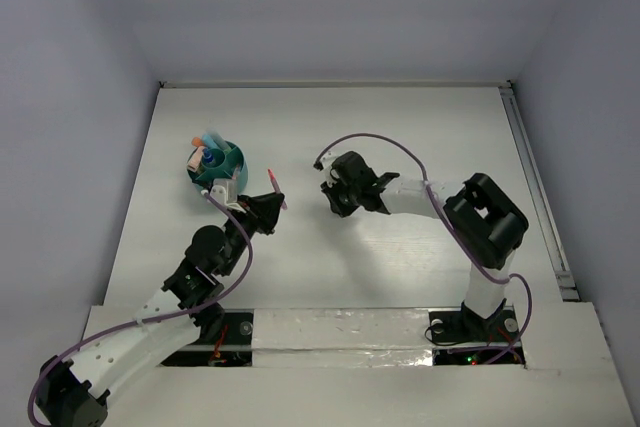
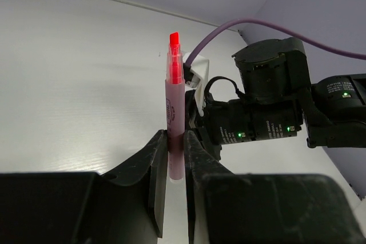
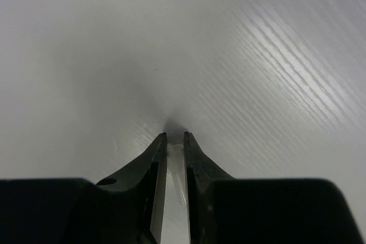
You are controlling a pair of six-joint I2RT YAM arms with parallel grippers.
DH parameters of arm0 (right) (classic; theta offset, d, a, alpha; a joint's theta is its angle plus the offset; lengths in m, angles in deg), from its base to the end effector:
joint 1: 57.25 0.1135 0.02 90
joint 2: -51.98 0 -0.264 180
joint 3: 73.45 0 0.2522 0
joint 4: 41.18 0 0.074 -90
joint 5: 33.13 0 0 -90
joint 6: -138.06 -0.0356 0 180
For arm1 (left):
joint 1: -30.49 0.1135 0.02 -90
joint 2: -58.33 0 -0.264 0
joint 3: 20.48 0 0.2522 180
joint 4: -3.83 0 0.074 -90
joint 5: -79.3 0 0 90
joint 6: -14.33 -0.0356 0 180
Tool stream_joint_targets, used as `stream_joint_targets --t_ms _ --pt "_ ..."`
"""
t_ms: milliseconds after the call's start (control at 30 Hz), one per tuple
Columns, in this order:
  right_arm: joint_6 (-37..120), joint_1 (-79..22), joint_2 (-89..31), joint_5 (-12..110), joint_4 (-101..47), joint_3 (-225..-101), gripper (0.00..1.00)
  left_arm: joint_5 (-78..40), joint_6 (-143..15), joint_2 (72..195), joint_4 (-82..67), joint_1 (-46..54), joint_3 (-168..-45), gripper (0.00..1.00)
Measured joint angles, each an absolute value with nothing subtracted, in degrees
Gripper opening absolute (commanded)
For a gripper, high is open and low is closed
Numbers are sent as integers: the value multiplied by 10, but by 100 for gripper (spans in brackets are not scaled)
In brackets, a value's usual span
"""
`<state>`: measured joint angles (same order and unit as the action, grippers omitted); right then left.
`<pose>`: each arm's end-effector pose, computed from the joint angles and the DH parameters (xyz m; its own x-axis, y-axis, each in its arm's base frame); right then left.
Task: Sort the stationery into containers
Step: Move the pen cap to the center of the board.
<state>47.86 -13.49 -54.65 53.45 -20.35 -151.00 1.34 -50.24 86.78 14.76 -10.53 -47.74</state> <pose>0.2777 0.2689 0.1601 -0.5550 -0.5267 -0.6438 -0.7162 0.6962 0.0479 0.1160 -0.0911 0.2524 -0.0938 -0.4751 -0.8749 0.4944 0.7406 -0.4551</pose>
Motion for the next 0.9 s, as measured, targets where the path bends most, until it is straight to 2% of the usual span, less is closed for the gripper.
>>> stream_joint_targets --t_ms 200,467,667,800,900 --pt "549 -135 -545 425 -220 -1501 8 15 -502 864 147 -105 -477 0" --pt "632 -133 -584 257 -214 -1543 20 51 -502 819 133 -105 -477 0" --pt "665 -125 -587 234 -187 -1541 33 72 -501 816 130 -105 -477 0" --pt "668 -125 -587 227 -186 -1539 50 77 -500 825 129 -105 -477 0" --pt "668 -125 -583 229 -187 -1538 53 80 -500 825 129 -105 -477 0"
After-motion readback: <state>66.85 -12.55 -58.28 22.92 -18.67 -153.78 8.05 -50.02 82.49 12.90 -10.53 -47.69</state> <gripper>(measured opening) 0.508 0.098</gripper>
